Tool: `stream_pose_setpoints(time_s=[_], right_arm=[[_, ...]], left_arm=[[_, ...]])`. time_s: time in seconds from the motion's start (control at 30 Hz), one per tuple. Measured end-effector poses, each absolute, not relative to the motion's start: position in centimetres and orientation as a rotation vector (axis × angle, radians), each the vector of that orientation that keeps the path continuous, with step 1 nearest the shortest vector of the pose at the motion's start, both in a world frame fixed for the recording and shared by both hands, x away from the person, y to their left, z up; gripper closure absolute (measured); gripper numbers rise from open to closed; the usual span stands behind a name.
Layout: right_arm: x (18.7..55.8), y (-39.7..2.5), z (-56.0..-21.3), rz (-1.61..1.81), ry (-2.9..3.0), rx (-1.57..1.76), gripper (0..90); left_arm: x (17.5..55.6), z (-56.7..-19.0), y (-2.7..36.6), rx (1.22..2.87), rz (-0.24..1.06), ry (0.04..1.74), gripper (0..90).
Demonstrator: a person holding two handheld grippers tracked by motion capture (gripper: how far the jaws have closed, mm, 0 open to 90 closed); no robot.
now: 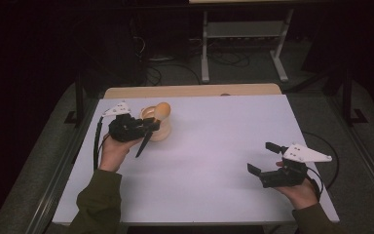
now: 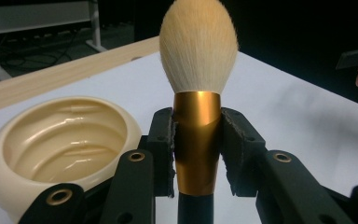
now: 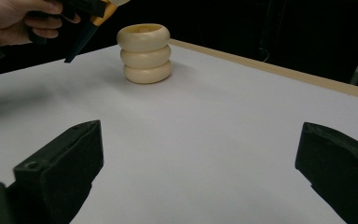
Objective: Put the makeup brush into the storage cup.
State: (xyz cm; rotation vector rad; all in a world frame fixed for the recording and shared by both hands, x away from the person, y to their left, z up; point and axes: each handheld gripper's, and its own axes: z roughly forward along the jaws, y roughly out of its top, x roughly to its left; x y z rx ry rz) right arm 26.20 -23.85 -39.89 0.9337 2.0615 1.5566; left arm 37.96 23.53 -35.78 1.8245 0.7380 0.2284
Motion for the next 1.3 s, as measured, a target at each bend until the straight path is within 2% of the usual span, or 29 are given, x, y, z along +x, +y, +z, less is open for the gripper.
stream_pose_setpoints(time_s=[1.3], right_arm=[[26.1, -24.0, -39.7, 1.571, 2.047, 0.943, 0.3]], left_arm=[[40.4, -33.3, 23.8, 1.725, 0.248, 0.707, 66.7]])
